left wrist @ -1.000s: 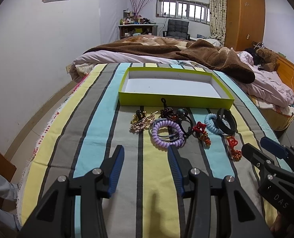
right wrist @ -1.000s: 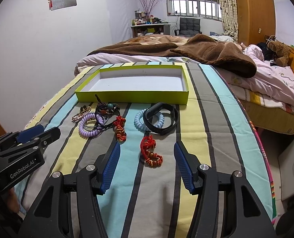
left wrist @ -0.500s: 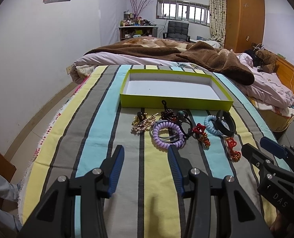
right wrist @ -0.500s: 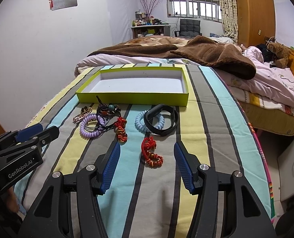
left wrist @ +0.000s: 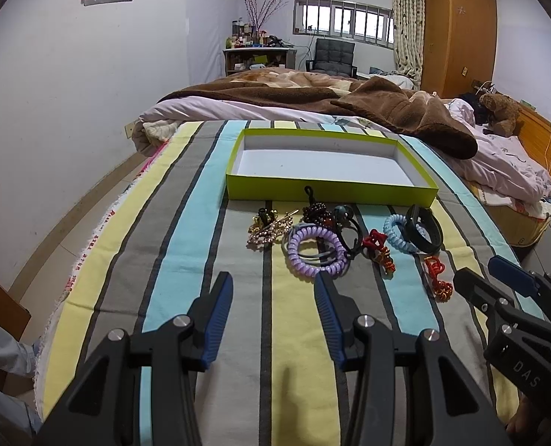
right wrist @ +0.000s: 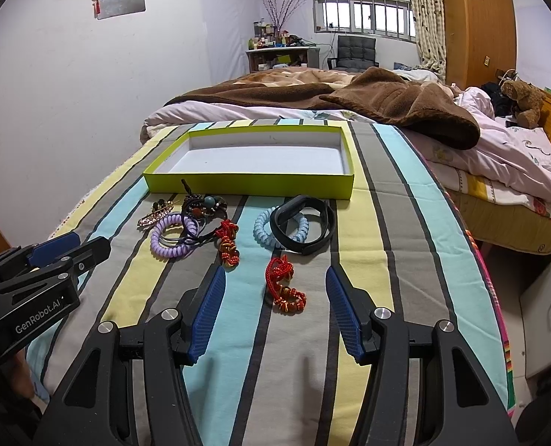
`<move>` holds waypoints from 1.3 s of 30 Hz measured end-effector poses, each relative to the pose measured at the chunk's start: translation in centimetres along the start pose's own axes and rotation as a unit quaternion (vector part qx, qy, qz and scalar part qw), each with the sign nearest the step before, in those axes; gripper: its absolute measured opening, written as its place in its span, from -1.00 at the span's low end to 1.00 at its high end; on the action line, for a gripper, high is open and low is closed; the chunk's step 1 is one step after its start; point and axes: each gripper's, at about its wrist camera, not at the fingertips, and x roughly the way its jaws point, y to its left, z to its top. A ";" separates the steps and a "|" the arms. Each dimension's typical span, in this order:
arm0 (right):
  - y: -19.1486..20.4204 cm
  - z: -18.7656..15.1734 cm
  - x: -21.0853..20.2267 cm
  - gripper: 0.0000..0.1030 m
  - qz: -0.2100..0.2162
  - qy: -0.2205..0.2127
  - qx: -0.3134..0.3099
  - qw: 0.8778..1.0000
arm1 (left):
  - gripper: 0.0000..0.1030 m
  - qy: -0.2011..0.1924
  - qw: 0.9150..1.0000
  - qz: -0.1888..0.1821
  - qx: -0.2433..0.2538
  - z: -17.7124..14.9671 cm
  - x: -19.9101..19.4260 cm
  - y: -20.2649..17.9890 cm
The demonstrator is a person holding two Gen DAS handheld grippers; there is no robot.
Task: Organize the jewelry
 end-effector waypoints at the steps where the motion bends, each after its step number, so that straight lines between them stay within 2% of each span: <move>1: 0.0 0.0 0.0 0.10 0.000 0.000 0.000 1.000 | -0.08 0.000 1.000 0.000 0.000 0.0 0.0 0.0; 20: -0.2 0.2 0.7 0.10 0.009 0.006 0.000 1.000 | -0.08 0.011 1.000 -0.007 -0.002 0.1 0.7 0.5; 25: -0.7 0.4 1.4 0.10 0.014 0.013 0.002 1.000 | -0.08 0.015 1.000 -0.024 0.004 0.2 1.3 0.8; 30: -1.9 0.4 2.3 0.11 0.028 0.032 0.012 0.999 | -0.08 0.038 0.996 -0.083 -0.017 0.5 2.2 2.1; 33: -2.6 0.6 2.9 0.11 0.025 0.036 0.016 0.999 | -0.08 0.040 0.995 -0.086 -0.029 0.7 2.5 2.9; 36: -2.9 0.9 4.1 0.11 0.046 0.059 0.025 0.997 | -0.08 0.045 0.993 -0.100 -0.032 0.9 2.7 3.6; 39: -2.5 0.9 5.4 0.11 0.047 0.080 0.016 0.996 | -0.08 0.058 0.993 -0.100 -0.027 0.9 3.2 3.8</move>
